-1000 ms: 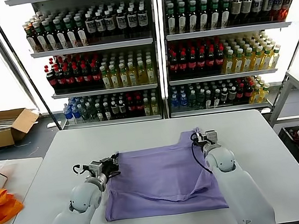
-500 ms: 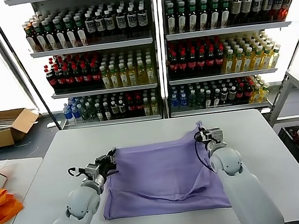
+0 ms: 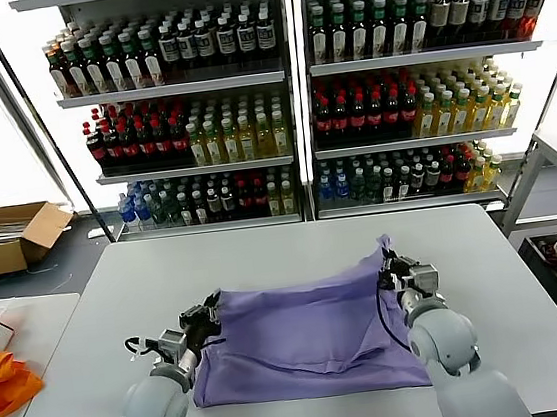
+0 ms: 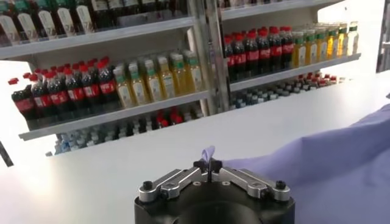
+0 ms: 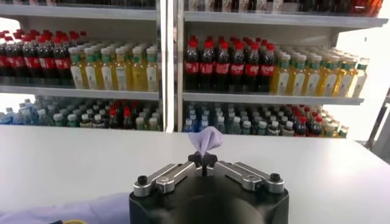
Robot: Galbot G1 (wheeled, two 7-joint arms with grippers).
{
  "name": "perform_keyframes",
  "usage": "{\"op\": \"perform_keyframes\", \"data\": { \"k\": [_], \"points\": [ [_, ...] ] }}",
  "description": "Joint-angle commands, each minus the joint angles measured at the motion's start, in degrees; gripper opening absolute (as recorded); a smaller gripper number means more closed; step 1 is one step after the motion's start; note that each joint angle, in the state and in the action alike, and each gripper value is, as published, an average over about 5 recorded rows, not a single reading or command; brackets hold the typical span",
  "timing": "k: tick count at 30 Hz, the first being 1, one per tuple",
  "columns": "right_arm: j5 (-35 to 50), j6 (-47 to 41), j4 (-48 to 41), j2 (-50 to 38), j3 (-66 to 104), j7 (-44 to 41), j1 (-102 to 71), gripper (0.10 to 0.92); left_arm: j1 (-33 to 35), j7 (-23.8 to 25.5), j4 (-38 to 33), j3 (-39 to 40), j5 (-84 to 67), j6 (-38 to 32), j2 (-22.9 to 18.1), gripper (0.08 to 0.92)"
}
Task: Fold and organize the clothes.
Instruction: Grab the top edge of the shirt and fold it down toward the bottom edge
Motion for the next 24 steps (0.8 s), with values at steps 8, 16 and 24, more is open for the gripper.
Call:
{"op": "perform_keyframes", "data": {
  "k": [8,16,24],
  "points": [
    [-1.27,0.79,9.09,-0.43,2.26,1.8,-13.77,0.113,11.78,0.5,-7.26,-3.36,3.37,-0.49,-0.53,0.087],
    [-2.27,1.52,9.95,0.04,1.87,2.98,-17.44,0.113,14.16,1.1,-7.42,-4.31,4.84,-1.2,-1.12,0.087],
    [-4.12,2.97,9.94,0.29,1.56,3.42,-20.24,0.113,14.31,1.22,-6.07,-4.54,5.55,-1.41,-2.32,0.087]
  ]
}}
